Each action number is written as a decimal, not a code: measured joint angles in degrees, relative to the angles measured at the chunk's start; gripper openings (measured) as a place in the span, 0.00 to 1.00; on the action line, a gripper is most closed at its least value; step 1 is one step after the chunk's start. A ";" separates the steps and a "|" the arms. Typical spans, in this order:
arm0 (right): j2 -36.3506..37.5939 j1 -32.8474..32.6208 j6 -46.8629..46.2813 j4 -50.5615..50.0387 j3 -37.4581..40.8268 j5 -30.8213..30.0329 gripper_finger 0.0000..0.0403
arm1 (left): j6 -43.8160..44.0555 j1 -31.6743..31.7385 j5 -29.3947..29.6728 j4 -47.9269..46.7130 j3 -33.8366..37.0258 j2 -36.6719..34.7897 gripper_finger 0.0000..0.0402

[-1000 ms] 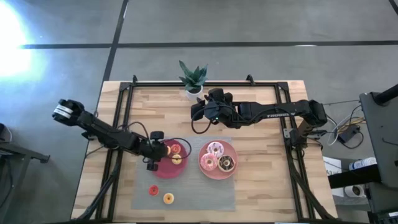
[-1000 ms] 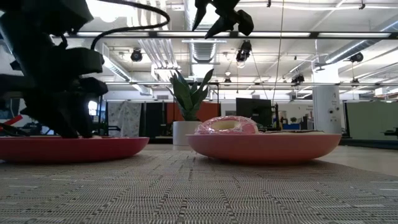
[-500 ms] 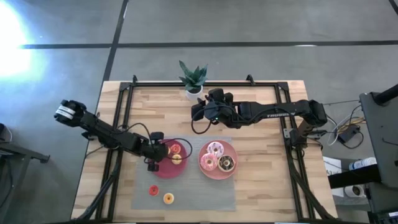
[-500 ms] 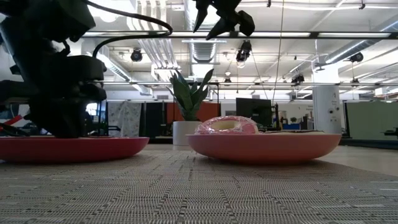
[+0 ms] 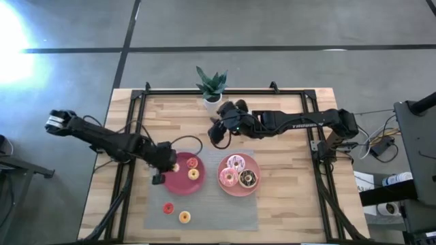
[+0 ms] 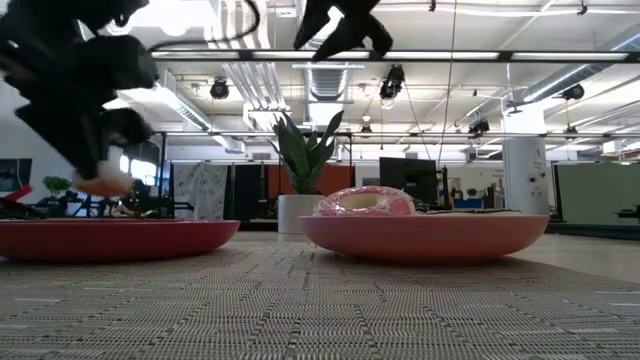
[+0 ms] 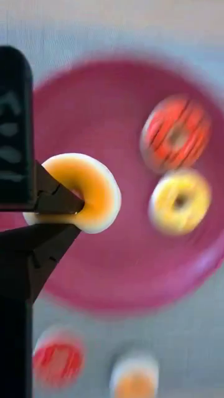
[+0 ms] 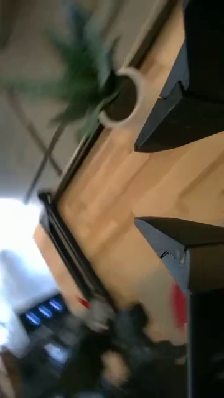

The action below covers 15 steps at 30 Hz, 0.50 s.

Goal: Pick & Place donuts
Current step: Put the small white donut on the dark pink plate

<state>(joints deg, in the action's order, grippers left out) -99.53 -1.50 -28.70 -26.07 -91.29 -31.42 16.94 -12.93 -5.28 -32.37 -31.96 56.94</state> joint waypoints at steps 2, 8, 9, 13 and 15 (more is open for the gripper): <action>0.00 -0.51 8.35 1.01 0.00 3.38 0.42 | 1.19 3.33 -11.15 0.94 1.69 -2.14 0.00; -0.12 -0.87 13.21 1.90 0.02 8.31 0.42 | 7.07 13.73 -37.85 12.21 7.18 -5.30 0.00; -0.36 -0.69 13.04 2.93 0.02 12.32 0.42 | 7.96 15.39 -39.71 13.88 7.76 -5.74 0.00; -2.97 -0.43 12.83 7.24 0.02 26.88 0.42 | 10.45 21.88 -44.97 21.14 10.32 -6.18 0.00; -4.94 -0.50 12.39 7.59 0.01 30.19 0.42 | 14.22 25.45 -48.66 26.90 12.37 -6.00 0.00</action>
<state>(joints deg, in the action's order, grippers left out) -104.47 -2.00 -16.31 -18.48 -91.28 -1.23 31.16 12.52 -53.93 -5.47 -19.59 50.94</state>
